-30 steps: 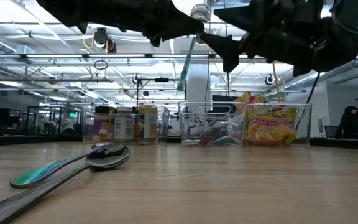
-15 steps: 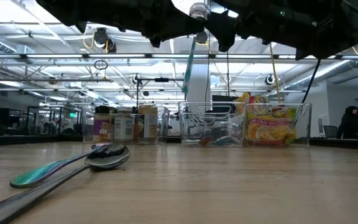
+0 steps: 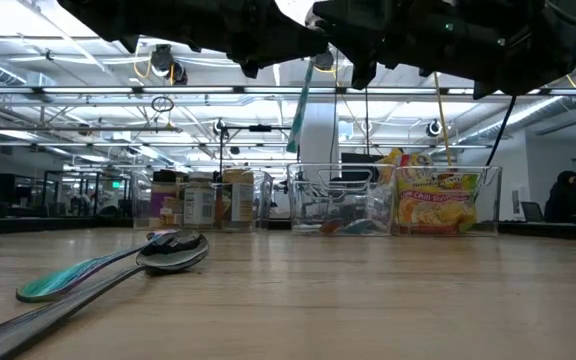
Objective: Pick & Place Food Item
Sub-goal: Put the silver spoon into the middle transparent bin
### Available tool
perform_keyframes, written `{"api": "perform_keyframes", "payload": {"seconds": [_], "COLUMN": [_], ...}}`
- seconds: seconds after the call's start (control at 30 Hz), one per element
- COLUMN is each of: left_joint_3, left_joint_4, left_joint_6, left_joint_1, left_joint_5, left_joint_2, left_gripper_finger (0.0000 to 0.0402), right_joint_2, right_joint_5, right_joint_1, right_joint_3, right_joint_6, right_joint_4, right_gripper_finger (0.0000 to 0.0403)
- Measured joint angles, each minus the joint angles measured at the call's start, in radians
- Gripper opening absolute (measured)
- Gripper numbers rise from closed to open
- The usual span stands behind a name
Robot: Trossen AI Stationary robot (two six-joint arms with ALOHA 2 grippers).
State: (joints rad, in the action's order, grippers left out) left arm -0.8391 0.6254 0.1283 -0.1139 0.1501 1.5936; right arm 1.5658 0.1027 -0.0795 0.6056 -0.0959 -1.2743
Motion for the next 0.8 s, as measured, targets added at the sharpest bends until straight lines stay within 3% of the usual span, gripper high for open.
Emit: {"api": "perform_keyframes", "payload": {"seconds": [0.23, 0.4, 0.6, 0.7, 0.8], "left_joint_3": [0.0, 0.0, -0.003, -0.004, -0.005], "left_joint_4": [-0.006, -0.006, -0.049, -0.123, -0.213], "left_joint_6": [-0.105, -0.211, -0.166, -0.177, -0.215], "left_joint_1": [-0.001, -0.018, -0.053, -0.07, -0.088], "left_joint_5": [-0.054, -0.035, -0.031, -0.036, -0.041], "left_joint_2": [0.0, -0.004, -0.089, -0.166, -0.243], "left_gripper_finger": [0.0016, 0.0099, 0.0217, 0.0255, 0.0279], "right_joint_2": [0.0, 0.0, -0.009, -0.018, -0.027], "right_joint_5": [0.066, 0.113, 0.288, 0.368, 0.371], "right_joint_1": [0.006, 0.021, 0.074, 0.113, 0.156], "right_joint_3": [0.0, 0.0, 0.001, -0.001, -0.003], "right_joint_6": [-0.004, -0.03, -0.103, -0.133, -0.14], "right_joint_4": [0.007, 0.009, 0.024, 0.037, 0.028], "right_gripper_finger": [0.0007, 0.0007, 0.0004, 0.0003, 0.0003]}}
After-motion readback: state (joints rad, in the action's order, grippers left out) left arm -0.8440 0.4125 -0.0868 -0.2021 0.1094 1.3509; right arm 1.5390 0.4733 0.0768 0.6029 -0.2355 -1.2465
